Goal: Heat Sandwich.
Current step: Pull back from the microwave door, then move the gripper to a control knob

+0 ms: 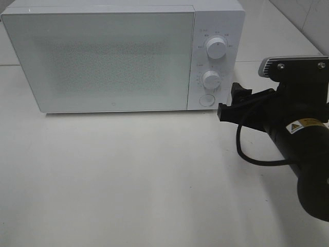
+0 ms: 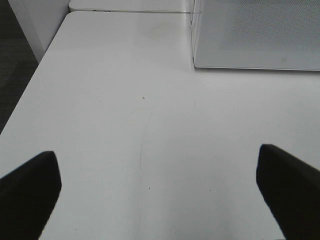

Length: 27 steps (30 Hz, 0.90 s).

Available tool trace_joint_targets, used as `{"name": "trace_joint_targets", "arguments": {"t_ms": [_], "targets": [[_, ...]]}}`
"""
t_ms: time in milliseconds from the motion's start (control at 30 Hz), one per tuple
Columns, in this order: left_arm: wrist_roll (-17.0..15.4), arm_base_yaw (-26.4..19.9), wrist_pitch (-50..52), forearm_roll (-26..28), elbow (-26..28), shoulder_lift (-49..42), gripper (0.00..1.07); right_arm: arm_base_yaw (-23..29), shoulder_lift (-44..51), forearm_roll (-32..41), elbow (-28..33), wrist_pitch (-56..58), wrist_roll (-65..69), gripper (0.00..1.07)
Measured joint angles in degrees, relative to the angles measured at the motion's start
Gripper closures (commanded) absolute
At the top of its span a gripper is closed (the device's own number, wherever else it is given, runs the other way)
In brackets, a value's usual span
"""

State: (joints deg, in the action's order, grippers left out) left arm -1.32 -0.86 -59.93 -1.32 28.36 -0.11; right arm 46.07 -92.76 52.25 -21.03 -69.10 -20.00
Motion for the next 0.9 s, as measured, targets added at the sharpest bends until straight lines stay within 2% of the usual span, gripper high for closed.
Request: {"name": "trace_joint_targets", "arguments": {"t_ms": [133, 367, 733, 900], "targets": [[0.00, 0.00, 0.00, 0.00, 0.00, 0.00, 0.07, 0.00, -2.41, -0.23, -2.58, 1.78, 0.52, 0.31], [0.00, 0.00, 0.00, 0.00, 0.00, 0.00, 0.07, 0.00, -7.68, -2.01, -6.59, 2.52, 0.69, 0.17], [0.00, 0.00, 0.00, 0.00, 0.00, 0.00, 0.07, -0.17, -13.35, -2.86, -11.52, 2.64, 1.03, 0.19], [0.00, 0.00, 0.00, 0.00, 0.00, 0.00, 0.07, -1.83, -16.27, -3.09, -14.50, 2.69, 2.06, 0.20]]}}
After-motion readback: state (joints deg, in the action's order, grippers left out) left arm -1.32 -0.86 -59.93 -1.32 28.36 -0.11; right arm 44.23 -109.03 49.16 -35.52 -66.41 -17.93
